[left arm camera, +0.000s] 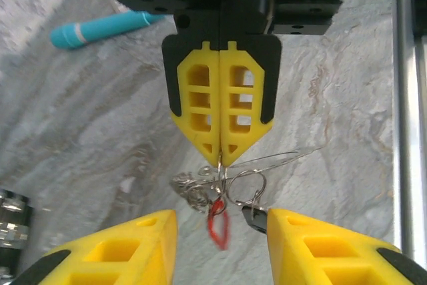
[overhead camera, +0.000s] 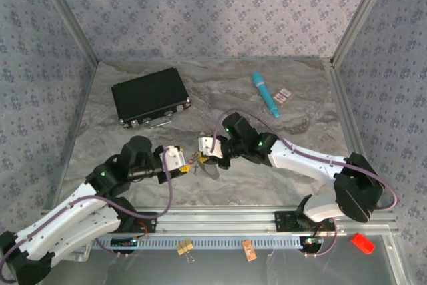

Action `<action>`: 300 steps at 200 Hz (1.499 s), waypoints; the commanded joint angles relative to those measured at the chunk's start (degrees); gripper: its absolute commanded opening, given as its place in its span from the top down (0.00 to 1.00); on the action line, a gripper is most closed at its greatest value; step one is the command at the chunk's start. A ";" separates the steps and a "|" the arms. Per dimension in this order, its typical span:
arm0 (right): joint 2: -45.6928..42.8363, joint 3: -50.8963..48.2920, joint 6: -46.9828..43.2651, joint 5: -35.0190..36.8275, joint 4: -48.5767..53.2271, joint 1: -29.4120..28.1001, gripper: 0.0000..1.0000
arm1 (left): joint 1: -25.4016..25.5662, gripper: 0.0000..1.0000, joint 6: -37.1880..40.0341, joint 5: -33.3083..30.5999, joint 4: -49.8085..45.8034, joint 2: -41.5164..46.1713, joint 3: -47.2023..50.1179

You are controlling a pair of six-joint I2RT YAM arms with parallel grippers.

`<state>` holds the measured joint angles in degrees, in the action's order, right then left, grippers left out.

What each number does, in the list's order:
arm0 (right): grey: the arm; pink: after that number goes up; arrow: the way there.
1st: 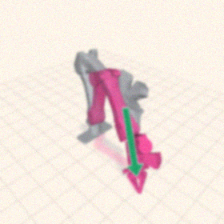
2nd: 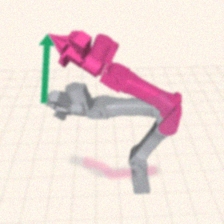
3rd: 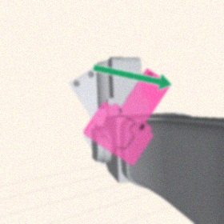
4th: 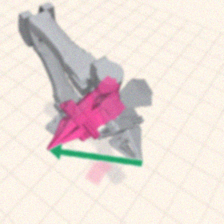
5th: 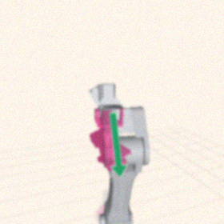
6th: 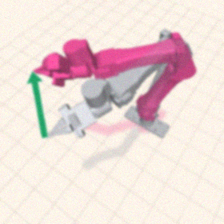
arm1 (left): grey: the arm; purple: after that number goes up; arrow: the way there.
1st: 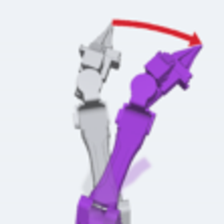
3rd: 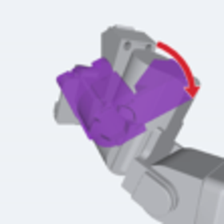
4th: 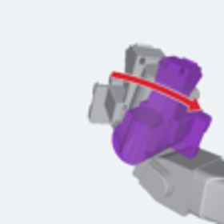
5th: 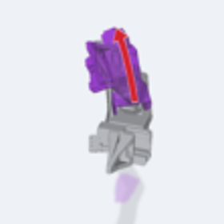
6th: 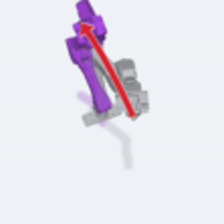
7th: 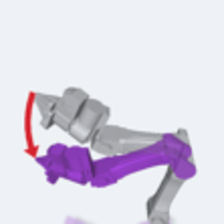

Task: Put the keys on the keyring

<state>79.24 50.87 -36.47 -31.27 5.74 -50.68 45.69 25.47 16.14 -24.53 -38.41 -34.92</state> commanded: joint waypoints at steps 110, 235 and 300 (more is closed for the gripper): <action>-1.99 -0.85 -0.01 -0.50 -1.32 -0.83 1.00 | -2.91 0.73 -8.85 8.62 7.17 -6.59 0.98; -2.13 -1.02 1.72 -1.80 -3.37 -0.65 1.00 | -2.89 0.86 -8.32 8.20 10.74 -8.13 2.49; -1.94 -0.98 2.02 -1.07 -3.90 -0.40 1.00 | -2.89 1.00 -8.31 8.45 10.13 -8.23 1.97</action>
<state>78.72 50.39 -35.38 -31.66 3.97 -51.11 43.11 17.02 23.22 -15.18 -46.30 -32.84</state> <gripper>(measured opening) 0.052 0.045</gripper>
